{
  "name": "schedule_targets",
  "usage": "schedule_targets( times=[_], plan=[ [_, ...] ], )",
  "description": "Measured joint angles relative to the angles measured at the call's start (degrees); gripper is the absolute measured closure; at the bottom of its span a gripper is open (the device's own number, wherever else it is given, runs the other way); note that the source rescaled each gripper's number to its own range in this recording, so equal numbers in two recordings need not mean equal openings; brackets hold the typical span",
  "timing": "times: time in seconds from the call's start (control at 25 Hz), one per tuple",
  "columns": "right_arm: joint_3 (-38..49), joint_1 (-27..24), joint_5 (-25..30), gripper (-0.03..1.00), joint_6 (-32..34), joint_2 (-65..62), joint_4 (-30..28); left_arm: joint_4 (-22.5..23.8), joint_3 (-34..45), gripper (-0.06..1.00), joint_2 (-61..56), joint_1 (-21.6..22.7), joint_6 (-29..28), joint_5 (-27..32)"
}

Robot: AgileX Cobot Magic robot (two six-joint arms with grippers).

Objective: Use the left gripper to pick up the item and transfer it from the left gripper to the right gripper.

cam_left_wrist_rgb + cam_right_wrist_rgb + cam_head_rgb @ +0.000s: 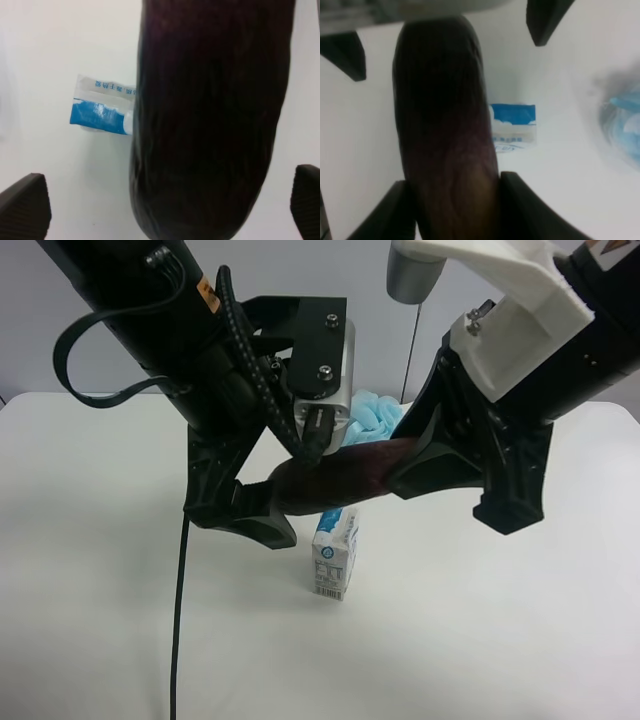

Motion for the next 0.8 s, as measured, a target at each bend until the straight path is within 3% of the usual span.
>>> schedule_targets(
  times=[0.44,0.8],
  plan=[
    [0.0,0.0,0.0,0.96,0.0,0.0,-0.09,0.91,0.0,-0.04,-5.0,0.0,-1.47,2.78],
    [0.0,0.0,0.0,0.96,0.0,0.0,-0.09,6.25,0.0,-0.04,-11.22,0.0,-13.74,10.3]
  ],
)
